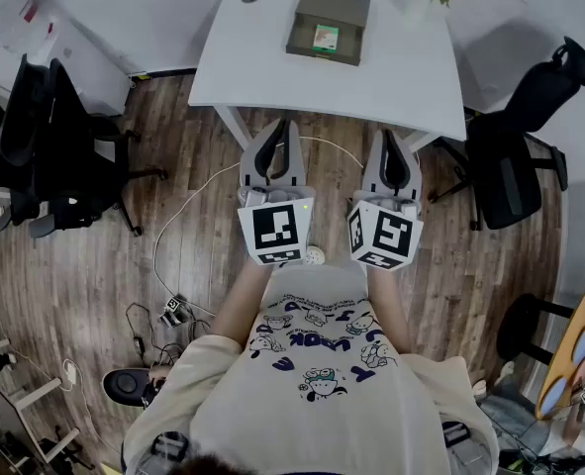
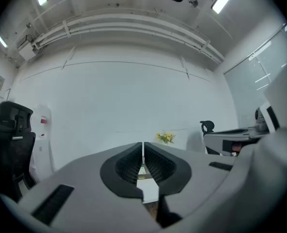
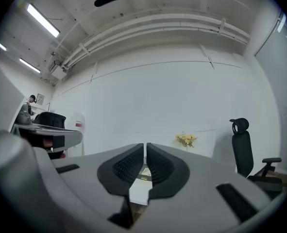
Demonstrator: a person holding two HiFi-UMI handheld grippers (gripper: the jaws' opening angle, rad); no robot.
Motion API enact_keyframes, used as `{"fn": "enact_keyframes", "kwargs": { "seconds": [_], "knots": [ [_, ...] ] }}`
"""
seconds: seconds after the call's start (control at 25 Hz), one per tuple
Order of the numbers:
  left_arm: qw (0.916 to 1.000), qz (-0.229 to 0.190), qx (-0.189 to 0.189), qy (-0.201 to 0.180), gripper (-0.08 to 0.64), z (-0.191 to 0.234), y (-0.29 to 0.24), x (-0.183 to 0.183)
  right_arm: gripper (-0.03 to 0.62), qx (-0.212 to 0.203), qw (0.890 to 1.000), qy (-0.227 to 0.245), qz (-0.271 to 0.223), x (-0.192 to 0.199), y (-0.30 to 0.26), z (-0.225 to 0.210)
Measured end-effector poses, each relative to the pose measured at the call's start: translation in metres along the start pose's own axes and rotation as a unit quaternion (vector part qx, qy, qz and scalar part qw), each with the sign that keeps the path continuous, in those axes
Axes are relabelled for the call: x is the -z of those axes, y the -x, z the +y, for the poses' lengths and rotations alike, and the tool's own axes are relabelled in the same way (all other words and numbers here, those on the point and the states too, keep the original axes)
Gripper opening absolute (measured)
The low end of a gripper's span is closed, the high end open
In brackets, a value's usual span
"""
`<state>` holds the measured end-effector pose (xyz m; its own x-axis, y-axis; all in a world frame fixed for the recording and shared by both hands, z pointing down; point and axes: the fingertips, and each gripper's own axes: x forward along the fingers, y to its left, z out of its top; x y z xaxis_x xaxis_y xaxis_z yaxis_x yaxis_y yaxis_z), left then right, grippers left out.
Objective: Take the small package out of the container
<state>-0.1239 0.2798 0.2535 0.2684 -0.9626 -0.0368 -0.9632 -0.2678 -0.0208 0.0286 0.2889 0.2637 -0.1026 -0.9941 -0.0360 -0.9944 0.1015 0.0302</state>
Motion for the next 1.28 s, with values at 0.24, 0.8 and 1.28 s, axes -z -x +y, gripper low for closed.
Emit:
{"fn": "enact_keyframes", "kwargs": {
  "seconds": [0.24,0.8,1.28],
  "knots": [
    [1.0000,0.000,0.001,-0.001,0.025,-0.004,-0.005,0.001,0.038,-0.001,1.000,-0.001,0.000,0.002,-0.004,-0.004],
    [0.9998,0.009,-0.017,-0.006,0.025,-0.020,-0.025,0.010,0.040,-0.013,1.000,-0.016,0.005,0.012,-0.016,-0.027],
    [0.9993,0.024,-0.027,-0.012,0.025,-0.036,-0.034,0.022,0.040,-0.024,0.999,-0.033,0.021,0.029,-0.025,-0.040]
  ]
}}
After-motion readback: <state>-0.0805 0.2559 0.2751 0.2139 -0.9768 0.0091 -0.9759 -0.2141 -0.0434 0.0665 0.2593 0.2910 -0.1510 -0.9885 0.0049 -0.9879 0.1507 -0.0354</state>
